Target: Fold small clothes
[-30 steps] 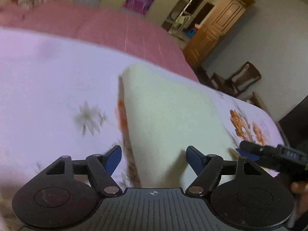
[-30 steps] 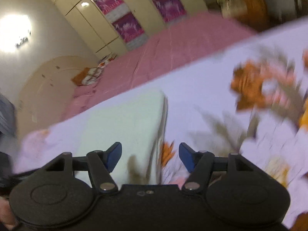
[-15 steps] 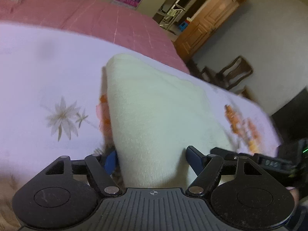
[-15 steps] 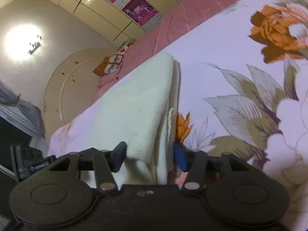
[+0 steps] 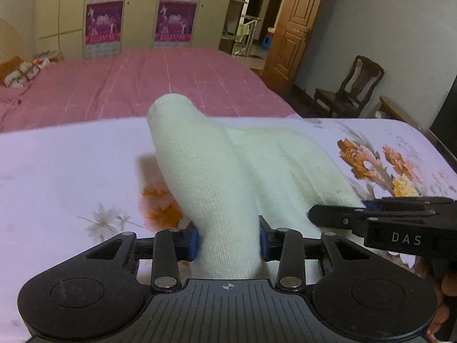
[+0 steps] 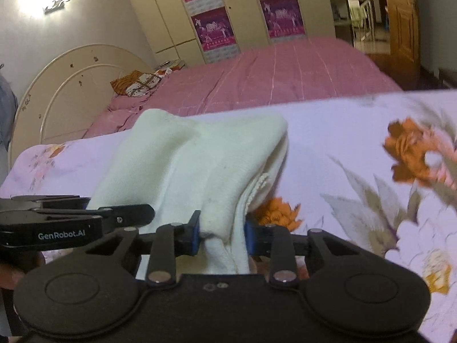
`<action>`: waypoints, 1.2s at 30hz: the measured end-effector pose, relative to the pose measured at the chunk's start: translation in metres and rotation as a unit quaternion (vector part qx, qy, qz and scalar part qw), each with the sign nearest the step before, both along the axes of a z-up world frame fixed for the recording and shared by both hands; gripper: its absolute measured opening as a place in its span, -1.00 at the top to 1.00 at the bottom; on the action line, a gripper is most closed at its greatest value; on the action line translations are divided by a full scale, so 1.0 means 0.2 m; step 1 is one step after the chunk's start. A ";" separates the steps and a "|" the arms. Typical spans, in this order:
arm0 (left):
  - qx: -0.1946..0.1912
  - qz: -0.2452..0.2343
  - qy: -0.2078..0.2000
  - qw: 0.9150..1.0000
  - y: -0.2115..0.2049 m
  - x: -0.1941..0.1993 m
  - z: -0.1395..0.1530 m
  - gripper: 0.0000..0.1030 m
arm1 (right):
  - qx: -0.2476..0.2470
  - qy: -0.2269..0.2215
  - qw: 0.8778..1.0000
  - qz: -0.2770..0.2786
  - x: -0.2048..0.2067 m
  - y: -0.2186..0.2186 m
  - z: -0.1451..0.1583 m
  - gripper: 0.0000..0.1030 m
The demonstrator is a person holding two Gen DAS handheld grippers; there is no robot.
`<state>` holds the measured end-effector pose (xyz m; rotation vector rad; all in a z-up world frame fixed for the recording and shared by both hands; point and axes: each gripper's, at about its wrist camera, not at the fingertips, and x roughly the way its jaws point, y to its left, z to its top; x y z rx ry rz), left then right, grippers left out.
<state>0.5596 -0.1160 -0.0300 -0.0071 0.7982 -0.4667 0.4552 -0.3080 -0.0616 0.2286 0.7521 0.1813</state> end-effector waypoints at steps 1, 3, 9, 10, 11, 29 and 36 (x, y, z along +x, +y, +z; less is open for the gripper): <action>0.003 0.001 -0.006 1.000 0.01 -0.01 0.03 0.25 | -0.001 -0.004 1.000 0.003 -0.01 0.01 0.02 0.45; 0.007 0.005 -0.014 1.000 0.05 -0.04 0.08 0.25 | -0.004 -0.012 1.000 0.009 -0.03 0.05 0.07 0.45; 0.036 0.023 -0.043 0.998 0.27 -0.16 0.23 0.25 | -0.006 -0.036 0.999 0.034 -0.12 0.22 0.20 0.45; 0.043 0.028 -0.046 0.998 0.32 -0.18 0.25 0.25 | -0.008 -0.041 0.998 0.040 -0.13 0.27 0.21 0.45; 0.048 0.034 -0.049 0.997 0.38 -0.20 0.26 0.25 | -0.009 -0.045 0.998 0.046 -0.15 0.31 0.23 0.45; 0.061 0.145 0.027 0.987 1.25 -0.51 -0.11 0.10 | 0.009 0.003 0.987 0.158 -0.23 1.16 0.04 0.45; 0.047 0.180 0.005 0.982 1.34 -0.55 -0.19 -0.63 | 0.039 0.038 0.990 0.131 -0.21 1.05 -0.12 0.31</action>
